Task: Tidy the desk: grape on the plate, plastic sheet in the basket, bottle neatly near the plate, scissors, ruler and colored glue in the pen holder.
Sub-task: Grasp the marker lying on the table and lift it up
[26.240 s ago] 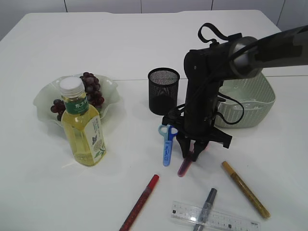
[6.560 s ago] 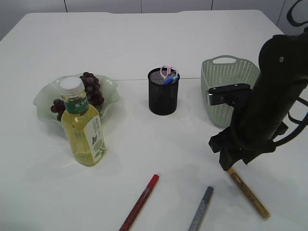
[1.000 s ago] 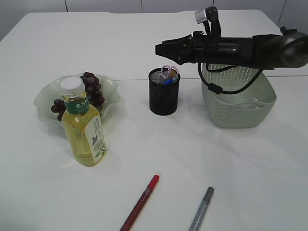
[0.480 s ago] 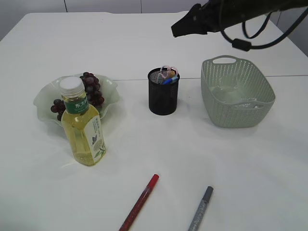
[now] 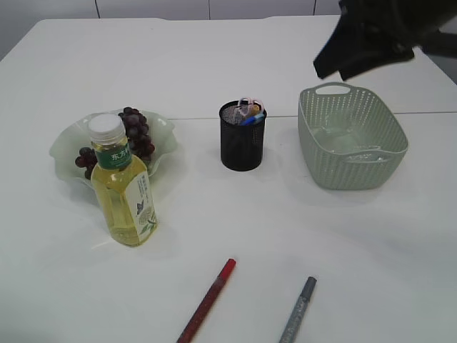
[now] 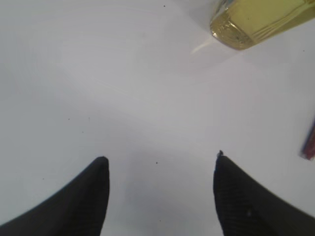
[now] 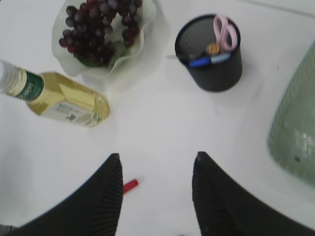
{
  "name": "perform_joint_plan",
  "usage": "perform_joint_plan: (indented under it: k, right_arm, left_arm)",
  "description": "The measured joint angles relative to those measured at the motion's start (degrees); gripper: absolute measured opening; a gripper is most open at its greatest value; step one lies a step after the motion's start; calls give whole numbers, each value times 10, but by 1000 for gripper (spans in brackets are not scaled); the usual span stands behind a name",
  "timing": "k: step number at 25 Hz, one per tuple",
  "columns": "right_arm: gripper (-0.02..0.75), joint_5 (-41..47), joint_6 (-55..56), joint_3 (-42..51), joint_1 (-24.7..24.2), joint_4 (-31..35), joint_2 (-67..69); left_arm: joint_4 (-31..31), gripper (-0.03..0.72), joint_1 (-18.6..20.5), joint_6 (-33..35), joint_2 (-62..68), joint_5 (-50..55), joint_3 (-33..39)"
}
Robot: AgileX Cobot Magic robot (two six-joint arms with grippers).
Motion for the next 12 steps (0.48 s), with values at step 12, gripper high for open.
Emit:
perform_joint_plan:
  k: [12]
  right_arm:
    - [344, -95, 189, 336, 90, -84, -176]
  left_arm:
    - [0, 487, 0, 0, 0, -19, 0]
